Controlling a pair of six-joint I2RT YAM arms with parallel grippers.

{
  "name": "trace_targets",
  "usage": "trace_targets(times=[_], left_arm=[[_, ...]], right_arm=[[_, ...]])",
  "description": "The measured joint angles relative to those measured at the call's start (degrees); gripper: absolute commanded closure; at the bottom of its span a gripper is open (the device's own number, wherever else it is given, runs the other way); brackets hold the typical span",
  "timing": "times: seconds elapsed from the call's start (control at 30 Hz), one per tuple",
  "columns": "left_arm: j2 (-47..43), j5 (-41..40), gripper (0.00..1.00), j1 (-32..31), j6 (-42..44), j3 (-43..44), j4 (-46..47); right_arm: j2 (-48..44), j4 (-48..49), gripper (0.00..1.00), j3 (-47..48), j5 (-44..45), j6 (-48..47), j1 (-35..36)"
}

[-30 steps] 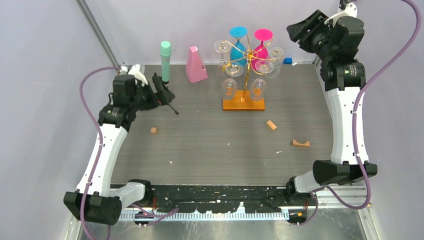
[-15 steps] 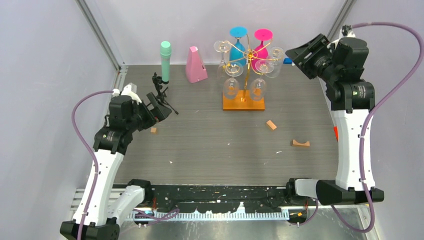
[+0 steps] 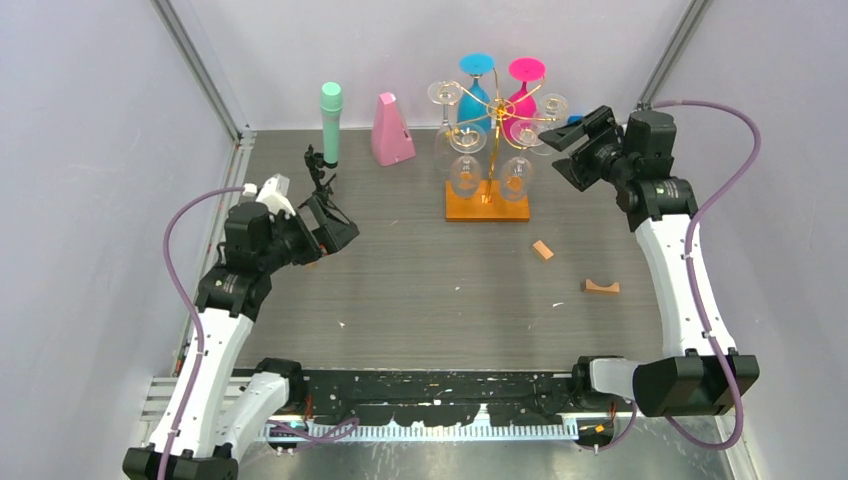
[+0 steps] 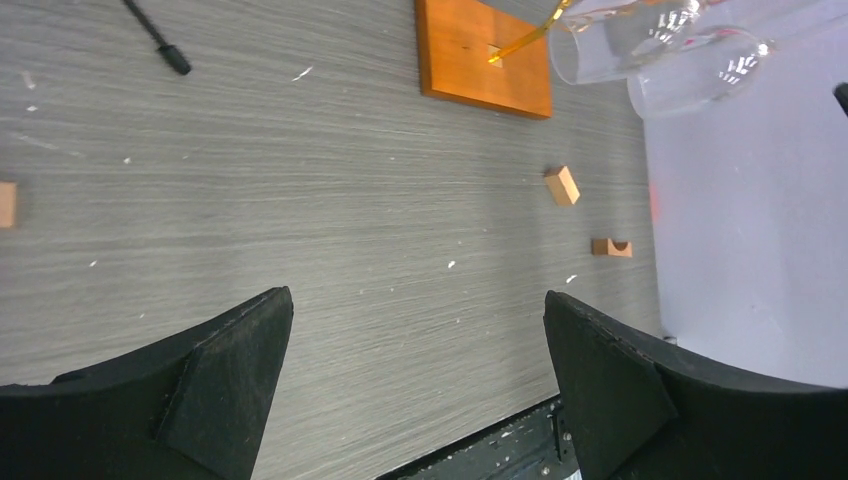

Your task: Take the wine glass off the wine glass rack

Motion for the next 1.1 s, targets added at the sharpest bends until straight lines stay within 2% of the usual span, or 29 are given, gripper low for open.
trace_targets(times=[0.2,0.33,0.47,0.7,0.87,1.03,1.1], left_arm=[[4.2,3.7,0.0,0.0,0.4,0.0,2.6],[5.5,3.7,0.0,0.0,0.5,0.0,3.4],[7.5,3.6,0.0,0.0,0.5,0.3,3.9],[8.1,2.6,0.0,0.0,-0.2,0.3,3.8],[8.0,1.7,0.0,0.0,-0.1,0.4,3.8],[8.8,1.3,0.0,0.0,0.2,1.3,3.5],[9.3,1.2,0.0,0.0,0.3,1.3,3.6]], right_arm=[[-0.1,13.7,0.3,-7.5,-0.7,9.4,0.0],[-0.1,16.6,0.32,-8.9,-0.5,12.7,0.0],[-0.2,19.9,0.43,-9.2,-0.6,14.8,0.0],[0.6,22.3,0.59,-9.2,-2.1,16.0,0.0],[1.2,22.3,0.64,-9.2,-2.3,15.9,0.0],[1.3,22.4,0.65,-9.3,-2.3,15.8,0.1],[1.7,22.6,0.69,-9.2,-2.4,15.8,0.5]])
